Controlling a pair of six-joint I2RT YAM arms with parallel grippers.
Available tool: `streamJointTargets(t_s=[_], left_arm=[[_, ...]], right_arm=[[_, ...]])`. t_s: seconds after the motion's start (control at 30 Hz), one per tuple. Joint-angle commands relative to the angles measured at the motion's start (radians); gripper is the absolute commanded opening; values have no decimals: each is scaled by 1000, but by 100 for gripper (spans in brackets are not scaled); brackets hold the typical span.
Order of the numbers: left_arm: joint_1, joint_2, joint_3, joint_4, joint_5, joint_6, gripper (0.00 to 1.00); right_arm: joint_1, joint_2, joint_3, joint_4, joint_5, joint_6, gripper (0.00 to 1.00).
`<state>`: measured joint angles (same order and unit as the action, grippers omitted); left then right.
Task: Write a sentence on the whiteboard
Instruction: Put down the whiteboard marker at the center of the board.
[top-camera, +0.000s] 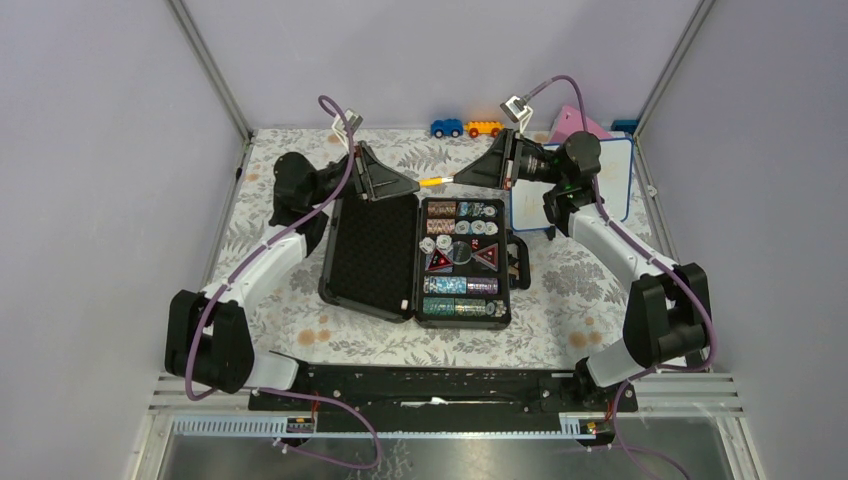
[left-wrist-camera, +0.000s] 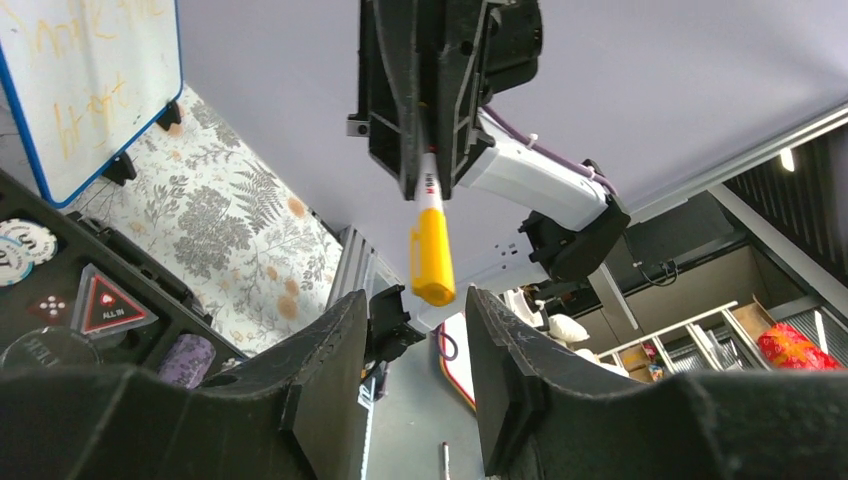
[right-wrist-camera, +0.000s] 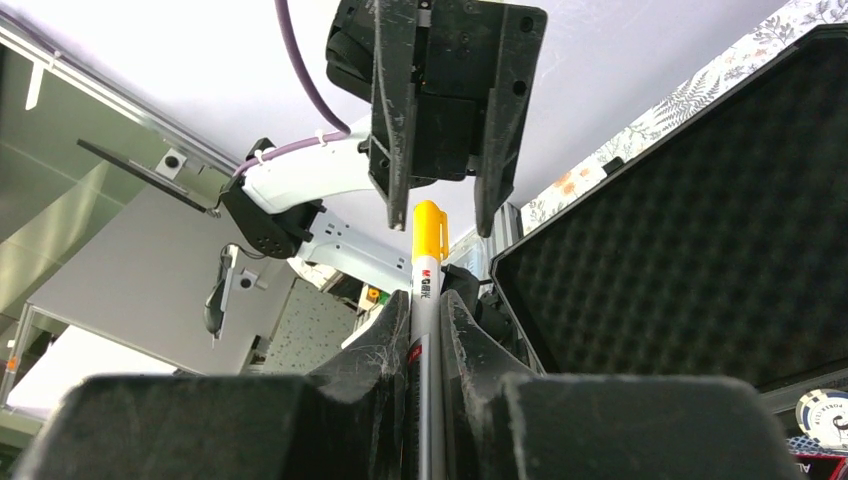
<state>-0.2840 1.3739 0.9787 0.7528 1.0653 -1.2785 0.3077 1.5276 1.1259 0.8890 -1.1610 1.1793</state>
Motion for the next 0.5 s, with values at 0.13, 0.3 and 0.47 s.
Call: streamJointTargets(t_s=[0.13,0.3,0.47], left_arm=[[-17,-29,37,-41,-29,67,43],[-29,-27,38,-34,-20,67,40],[-33,-27,38,-26,-24,68,38]], right_arm=[[27,-47,6,18,-1,-37,0],[32,-47,11,-8,4,-51,0],[42,-51,15,-70,11,-96,0]])
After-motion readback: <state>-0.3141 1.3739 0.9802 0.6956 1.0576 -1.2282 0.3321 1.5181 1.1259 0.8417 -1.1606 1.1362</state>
